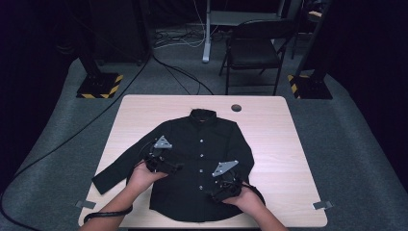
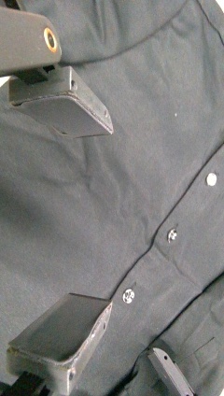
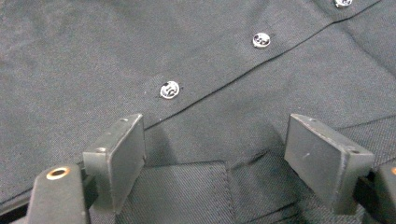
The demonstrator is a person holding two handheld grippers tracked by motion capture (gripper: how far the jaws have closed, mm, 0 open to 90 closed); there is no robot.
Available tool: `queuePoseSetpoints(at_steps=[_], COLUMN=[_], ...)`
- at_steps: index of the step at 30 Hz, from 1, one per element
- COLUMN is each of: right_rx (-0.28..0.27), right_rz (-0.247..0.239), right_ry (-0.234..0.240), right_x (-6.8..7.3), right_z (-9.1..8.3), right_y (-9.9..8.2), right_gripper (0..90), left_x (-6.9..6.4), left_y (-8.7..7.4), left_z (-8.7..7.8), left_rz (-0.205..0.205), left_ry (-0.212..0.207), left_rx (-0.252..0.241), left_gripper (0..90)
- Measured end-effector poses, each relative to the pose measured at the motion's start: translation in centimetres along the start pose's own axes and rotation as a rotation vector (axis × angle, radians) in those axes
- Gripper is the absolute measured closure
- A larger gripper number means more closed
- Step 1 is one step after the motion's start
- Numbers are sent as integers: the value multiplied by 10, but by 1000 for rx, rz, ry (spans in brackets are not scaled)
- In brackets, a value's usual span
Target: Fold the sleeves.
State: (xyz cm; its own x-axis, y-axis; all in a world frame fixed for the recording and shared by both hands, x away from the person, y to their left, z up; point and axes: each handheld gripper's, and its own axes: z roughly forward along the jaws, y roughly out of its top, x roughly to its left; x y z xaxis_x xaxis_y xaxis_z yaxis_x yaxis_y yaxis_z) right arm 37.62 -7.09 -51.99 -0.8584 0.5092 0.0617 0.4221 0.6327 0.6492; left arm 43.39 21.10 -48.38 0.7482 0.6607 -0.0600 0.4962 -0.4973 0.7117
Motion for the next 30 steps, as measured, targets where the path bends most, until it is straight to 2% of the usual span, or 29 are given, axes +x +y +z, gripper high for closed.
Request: queuePoseSetpoints(at_steps=[5,9,11,13,20,26,30], right_rx=[0,-1,-2,0,4,11,15], right_rz=[6,28,28,23,7,-6,-12], right_ry=[3,9,11,10,8,5,7], right_x=[-2,-3,-4,-4,-3,-1,0], right_z=[-1,-1,-2,-1,-1,0,1], right_y=[0,0,0,0,0,0,0], right_gripper=[190,190,190,189,169,146,126], left_x=[4,8,10,12,19,25,30], left_y=[-2,-3,-4,-5,-8,-13,-17], left_z=[-3,-8,-10,-13,-22,-29,-34], left_rz=[12,18,14,10,-23,-27,-46], left_ry=[9,11,0,12,6,12,11], left_rx=[19,4,-8,-19,-34,-48,-56], left_gripper=[134,137,137,137,164,163,164])
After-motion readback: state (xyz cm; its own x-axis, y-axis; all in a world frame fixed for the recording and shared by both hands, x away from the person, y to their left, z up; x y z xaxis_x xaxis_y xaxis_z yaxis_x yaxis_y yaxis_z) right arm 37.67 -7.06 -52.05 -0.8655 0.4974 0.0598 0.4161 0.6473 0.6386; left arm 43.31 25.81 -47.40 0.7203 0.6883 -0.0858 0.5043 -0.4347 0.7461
